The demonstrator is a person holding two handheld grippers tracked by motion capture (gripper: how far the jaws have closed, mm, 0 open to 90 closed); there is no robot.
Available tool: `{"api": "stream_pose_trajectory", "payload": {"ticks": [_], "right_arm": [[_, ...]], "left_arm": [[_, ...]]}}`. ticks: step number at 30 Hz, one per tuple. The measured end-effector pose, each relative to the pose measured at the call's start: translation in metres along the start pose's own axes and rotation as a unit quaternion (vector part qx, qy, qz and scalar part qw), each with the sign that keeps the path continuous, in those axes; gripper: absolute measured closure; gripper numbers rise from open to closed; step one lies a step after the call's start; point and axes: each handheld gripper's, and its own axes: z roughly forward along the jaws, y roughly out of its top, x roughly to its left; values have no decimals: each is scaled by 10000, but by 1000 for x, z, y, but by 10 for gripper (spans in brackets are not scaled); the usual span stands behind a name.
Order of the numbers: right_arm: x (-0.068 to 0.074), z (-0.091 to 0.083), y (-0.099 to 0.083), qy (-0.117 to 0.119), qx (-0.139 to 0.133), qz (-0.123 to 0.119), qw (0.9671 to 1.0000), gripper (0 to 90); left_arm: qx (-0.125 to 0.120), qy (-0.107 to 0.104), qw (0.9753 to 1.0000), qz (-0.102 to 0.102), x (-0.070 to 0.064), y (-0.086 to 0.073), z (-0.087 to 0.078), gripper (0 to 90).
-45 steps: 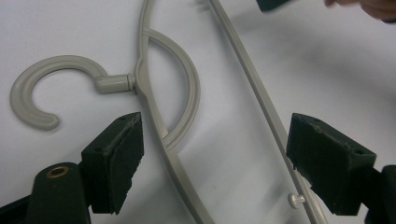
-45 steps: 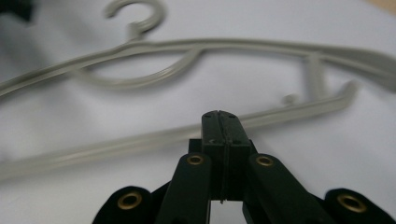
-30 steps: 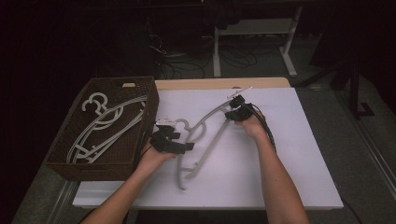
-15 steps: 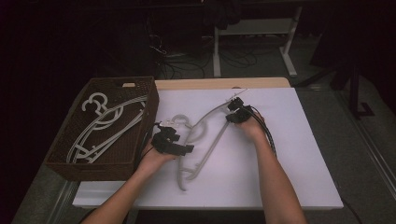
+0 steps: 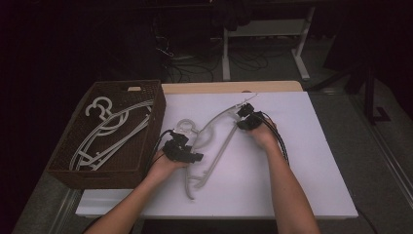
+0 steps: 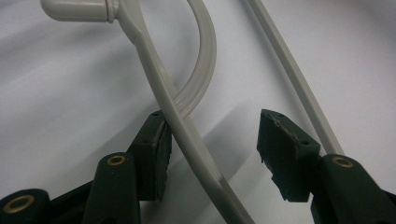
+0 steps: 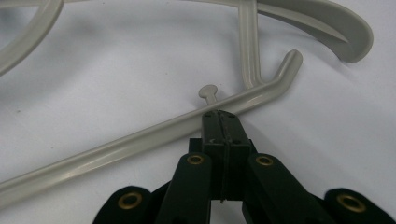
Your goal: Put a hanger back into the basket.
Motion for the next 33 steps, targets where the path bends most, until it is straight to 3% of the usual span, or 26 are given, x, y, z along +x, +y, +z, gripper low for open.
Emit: {"api": "stream_pose_trajectory", "payload": {"ticks": [2,8,14,21,25,28,33], "right_arm": [[0,0,1,-17,25,-42,10000,896],[1,0,1,-21,39,-34,10000,895],[0,0,1,-3,22,-29,10000,895],[0,-2,0,113,33,-63,9999,894],[-1,-14,-4,178,-57,-88,9998,892],[-3,-27,-11,264,-214,-7,9994,848],[-4,-47,-29,492,-376,131,9980,692]], "left_arm": [[3,59,10000,59,-2,1,1,471],[-81,19,10000,9,-3,2,2,665],[-289,-48,9993,-241,-2,6,-3,711],[-557,122,9971,-511,5,13,-9,778],[-648,191,9956,-649,12,17,-13,802],[-677,208,9953,-662,14,19,-16,806],[-808,204,9944,-651,13,26,-25,811]]}}
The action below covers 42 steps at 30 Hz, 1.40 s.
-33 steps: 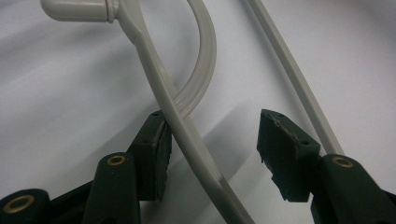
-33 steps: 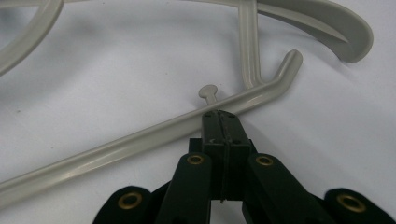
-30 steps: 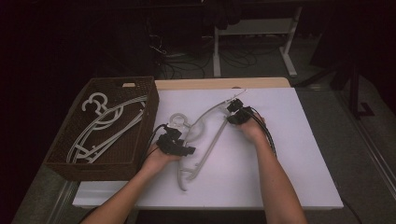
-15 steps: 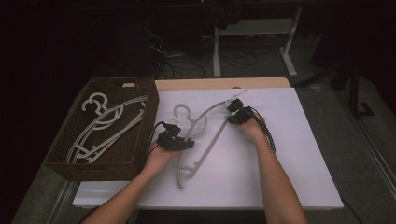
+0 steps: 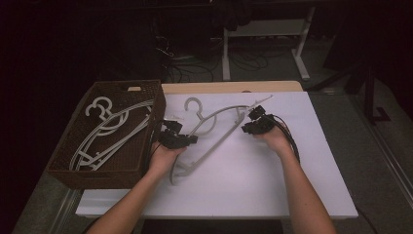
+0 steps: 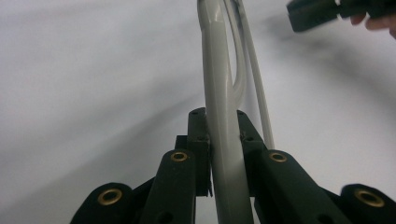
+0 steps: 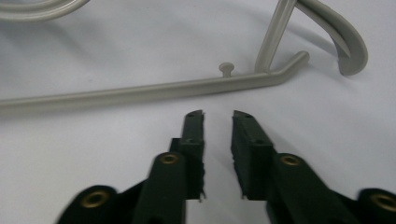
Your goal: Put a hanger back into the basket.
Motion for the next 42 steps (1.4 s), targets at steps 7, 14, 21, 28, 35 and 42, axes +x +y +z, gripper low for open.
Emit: {"api": "stream_pose_trajectory", "payload": {"ticks": [7,14,21,28,35,42], "right_arm": [[5,-25,-29,122,-315,143,9993,471],[18,-59,-53,446,-573,156,9972,295],[34,-79,-79,430,-708,26,9966,168],[42,-86,-105,300,-835,-71,9960,94],[44,-81,-122,352,-850,-125,9957,2],[44,-79,-122,316,-888,-90,9955,0]], "left_arm": [[-12,-61,9999,114,-9,12,-2,813],[-176,-83,9996,223,-25,29,-24,813],[-249,-58,9989,393,-33,51,-56,813],[-250,27,9977,624,-26,68,-92,813],[-427,349,9952,807,1,73,-140,814],[-641,719,9924,761,45,66,-187,814]]}}
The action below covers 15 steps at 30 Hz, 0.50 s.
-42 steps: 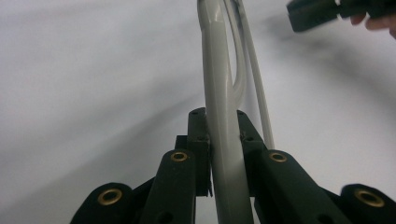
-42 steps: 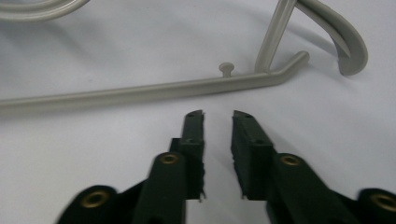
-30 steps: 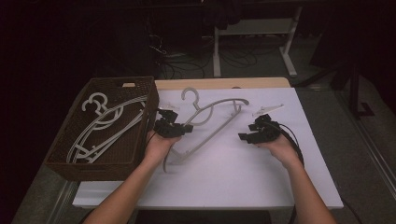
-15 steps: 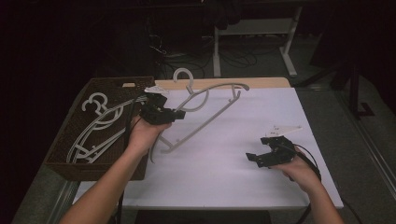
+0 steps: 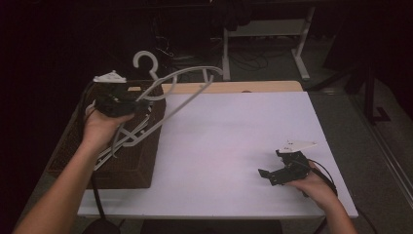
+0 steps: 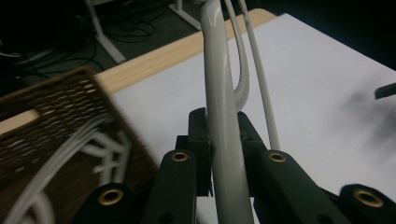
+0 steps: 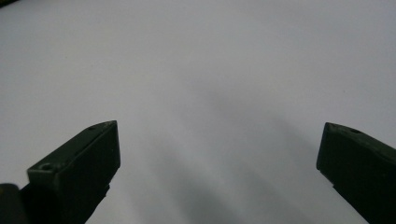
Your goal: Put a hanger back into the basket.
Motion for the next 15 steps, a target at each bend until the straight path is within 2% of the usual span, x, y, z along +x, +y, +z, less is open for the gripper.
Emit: {"api": "stream_pose_trajectory", "payload": {"ticks": [4,7,12,15], "right_arm": [[-2,2,-1,-59,55,47,10000,0],[-3,2,-2,-92,78,82,9999,0],[-5,3,-3,-158,94,125,9998,0],[-6,3,-3,-196,95,162,9996,0]], "left_arm": [[-144,143,9995,-259,33,-14,-23,813],[-185,258,9988,-370,54,-28,-37,814],[-73,465,9980,-411,85,-54,-54,813],[-16,529,9973,-507,99,-69,-64,813]]}}
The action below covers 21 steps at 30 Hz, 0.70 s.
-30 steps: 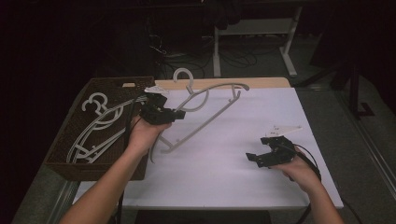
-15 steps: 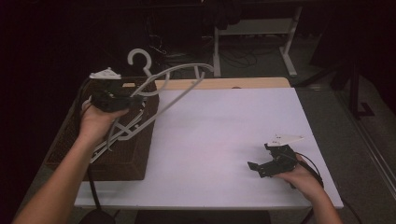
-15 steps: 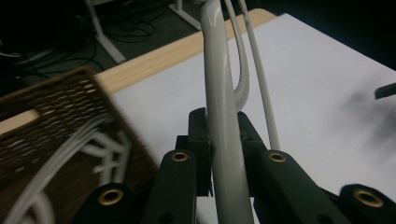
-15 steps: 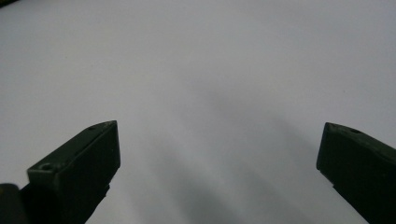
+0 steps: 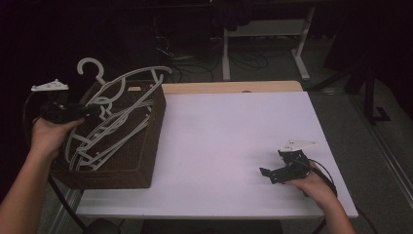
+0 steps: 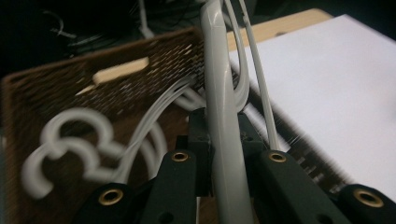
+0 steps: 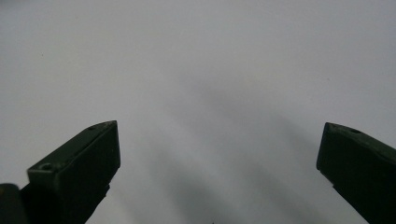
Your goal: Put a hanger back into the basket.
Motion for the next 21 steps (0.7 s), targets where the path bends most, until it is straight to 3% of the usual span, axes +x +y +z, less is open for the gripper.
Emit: {"api": "stream_pose_trajectory", "payload": {"ticks": [8,15,21], "right_arm": [[-1,4,1,-51,20,62,10000,0],[1,6,3,-70,57,38,10000,0],[0,5,2,-78,53,53,9999,0]], "left_arm": [[206,155,9997,-18,29,-24,-11,812],[592,199,9980,85,36,-28,6,814],[701,194,9972,181,38,-23,19,814]]}}
